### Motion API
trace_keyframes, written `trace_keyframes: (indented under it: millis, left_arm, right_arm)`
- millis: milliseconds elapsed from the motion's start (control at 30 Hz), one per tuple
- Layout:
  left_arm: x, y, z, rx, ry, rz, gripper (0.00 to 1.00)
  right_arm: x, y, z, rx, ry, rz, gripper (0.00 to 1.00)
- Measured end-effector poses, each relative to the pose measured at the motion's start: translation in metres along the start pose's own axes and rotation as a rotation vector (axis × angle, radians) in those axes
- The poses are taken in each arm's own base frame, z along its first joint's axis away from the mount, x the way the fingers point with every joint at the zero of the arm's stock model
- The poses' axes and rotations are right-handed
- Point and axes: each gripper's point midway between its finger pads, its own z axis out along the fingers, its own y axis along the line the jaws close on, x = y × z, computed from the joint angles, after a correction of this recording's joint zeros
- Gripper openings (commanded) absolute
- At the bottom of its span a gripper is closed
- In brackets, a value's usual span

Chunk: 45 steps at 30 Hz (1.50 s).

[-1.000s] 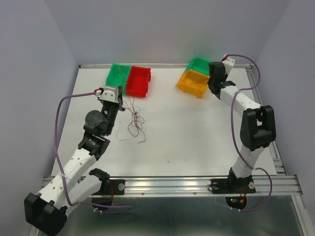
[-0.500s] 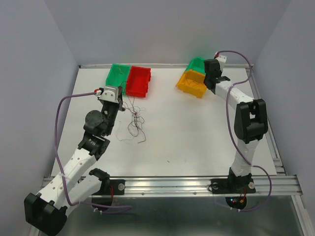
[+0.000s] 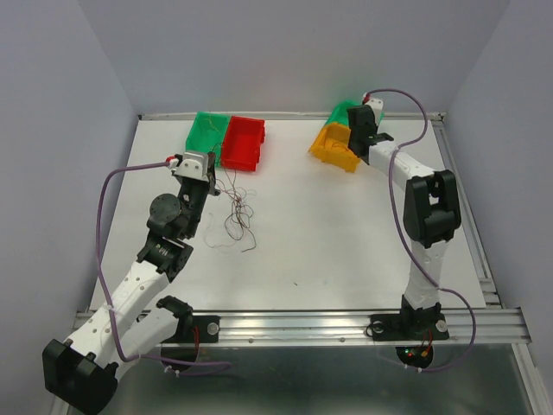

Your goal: Untangle the cables

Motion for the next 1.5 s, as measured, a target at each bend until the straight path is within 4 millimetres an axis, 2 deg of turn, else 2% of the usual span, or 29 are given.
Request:
trace_keyframes:
  millis: [167,333,567,667,800,867,967,1067,1167,1400,1500]
  left_arm:
    - [0.000,0.000,0.000,0.000,0.000,0.000,0.01]
    - [0.000,0.000,0.000,0.000,0.000,0.000,0.01]
    - [0.000,0.000,0.000,0.000,0.000,0.000,0.01]
    - [0.000,0.000,0.000,0.000,0.000,0.000,0.01]
    - [0.000,-0.001,0.000,0.003,0.000,-0.001,0.01]
    - [0.000,-0.001,0.000,0.003,0.000,-0.001,0.01]
    - [0.000,-0.001,0.000,0.004,0.000,-0.002,0.01]
    - [0.000,-0.001,0.000,0.004,0.000,-0.003,0.02]
    - [0.000,-0.001,0.000,0.004,-0.001,-0.003,0.01]
    - [-0.001,-0.001,0.000,0.007,-0.002,-0.004,0.01]
    - [-0.001,-0.001,0.000,0.007,-0.003,-0.003,0.01]
  right_arm:
    - [-0.002,-0.001,-0.002,0.002,-0.001,0.002,0.48]
    - [-0.017,-0.006,-0.018,-0.011,-0.026,0.025,0.61]
    - [-0.041,-0.013,-0.055,-0.067,-0.071,0.067,0.66]
    - [-0.046,-0.009,-0.060,-0.101,-0.077,0.074,0.73]
    - [-0.042,-0.002,-0.059,-0.133,-0.063,0.078,0.82]
    - [-0.038,0.000,-0.054,-0.129,-0.055,0.085,0.85]
    - [-0.026,0.001,-0.034,-0.080,-0.039,0.089,0.88]
    - [0.000,0.000,-0.013,-0.030,0.006,0.081,0.90]
    - [0.014,-0.004,-0.003,0.003,0.036,0.088,0.90]
    - [0.010,-0.016,0.013,0.016,0.045,0.158,0.88]
    - [0.015,-0.015,0.029,0.009,0.063,0.172,0.80]
